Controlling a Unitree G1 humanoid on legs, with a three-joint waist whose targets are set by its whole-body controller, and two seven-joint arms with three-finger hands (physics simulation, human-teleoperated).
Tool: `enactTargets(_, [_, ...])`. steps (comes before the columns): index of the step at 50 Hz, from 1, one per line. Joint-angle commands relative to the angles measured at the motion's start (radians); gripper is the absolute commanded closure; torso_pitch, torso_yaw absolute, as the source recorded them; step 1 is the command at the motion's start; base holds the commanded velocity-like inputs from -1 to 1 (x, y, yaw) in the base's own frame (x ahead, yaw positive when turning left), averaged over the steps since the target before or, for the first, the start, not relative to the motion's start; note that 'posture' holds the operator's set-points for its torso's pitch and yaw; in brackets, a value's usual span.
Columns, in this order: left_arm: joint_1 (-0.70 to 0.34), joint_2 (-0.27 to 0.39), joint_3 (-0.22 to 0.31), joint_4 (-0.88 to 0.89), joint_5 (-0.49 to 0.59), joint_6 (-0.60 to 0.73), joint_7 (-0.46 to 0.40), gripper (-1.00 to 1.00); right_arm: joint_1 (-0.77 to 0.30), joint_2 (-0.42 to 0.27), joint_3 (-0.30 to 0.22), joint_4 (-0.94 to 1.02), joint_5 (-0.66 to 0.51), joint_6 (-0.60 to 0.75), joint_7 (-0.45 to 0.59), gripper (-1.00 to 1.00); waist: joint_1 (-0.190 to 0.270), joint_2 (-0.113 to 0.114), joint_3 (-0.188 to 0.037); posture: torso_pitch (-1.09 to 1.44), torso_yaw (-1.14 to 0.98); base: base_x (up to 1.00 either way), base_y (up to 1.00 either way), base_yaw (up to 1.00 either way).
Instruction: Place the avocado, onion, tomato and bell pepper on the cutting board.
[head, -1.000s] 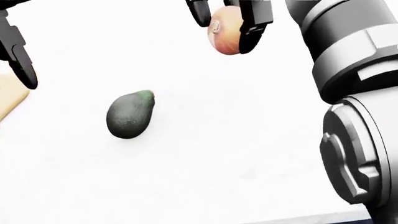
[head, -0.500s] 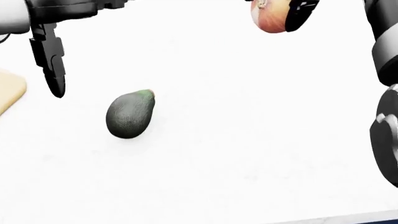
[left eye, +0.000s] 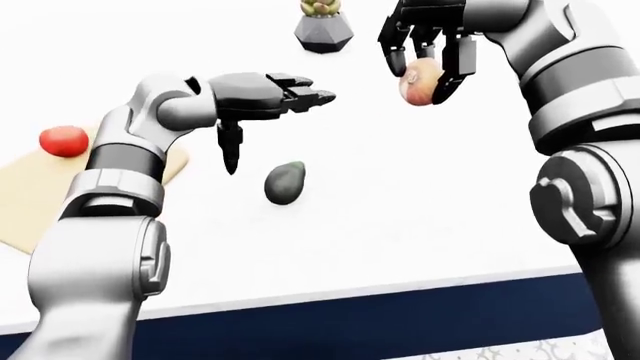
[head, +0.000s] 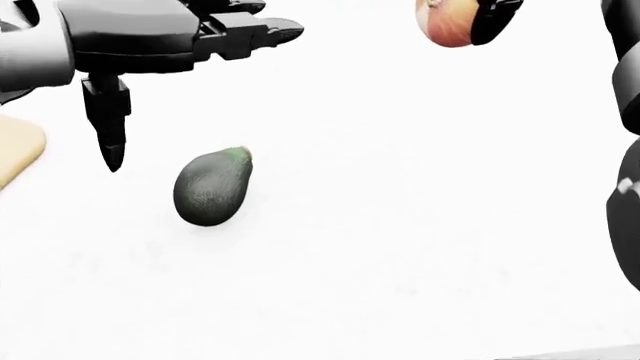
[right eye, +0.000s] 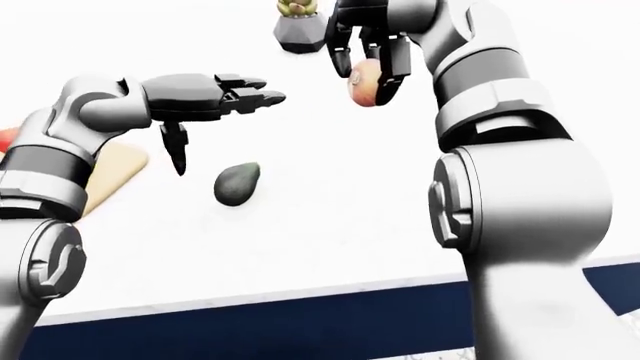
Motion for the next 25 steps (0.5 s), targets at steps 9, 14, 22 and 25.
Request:
enactTargets(9, [-0.008, 0.012, 0.04, -0.063, -0.084, 0.062, -0.15, -1.0, -0.061, -0.015, -0.012, -0.045, 0.007, 0.004, -0.016, 1.0, 0.0, 0.002, -0.034, 0.0, 0.0, 0.0, 0.0, 0.0])
enactTargets(14, [0.007, 0.002, 0.047, -0.087, -0.115, 0.084, -0.191, -1.0, -0.063, -0.018, -0.012, -0.045, 0.002, 0.004, -0.017, 1.0, 0.001, 0.0, -0.033, 0.0, 0.0, 0.0, 0.0, 0.0])
enactTargets(22, [0.081, -0.026, 0.061, -0.167, -0.192, 0.135, -0.287, -1.0, -0.06, -0.018, -0.013, -0.046, -0.001, 0.006, -0.017, 1.0, 0.003, 0.0, -0.034, 0.0, 0.0, 0.0, 0.0, 0.0])
enactTargets(25, [0.108, -0.036, 0.059, -0.207, -0.213, 0.152, -0.312, -1.0, -0.06, -0.019, -0.013, -0.046, -0.002, 0.006, -0.017, 1.0, 0.003, -0.001, -0.034, 0.0, 0.0, 0.0, 0.0, 0.0])
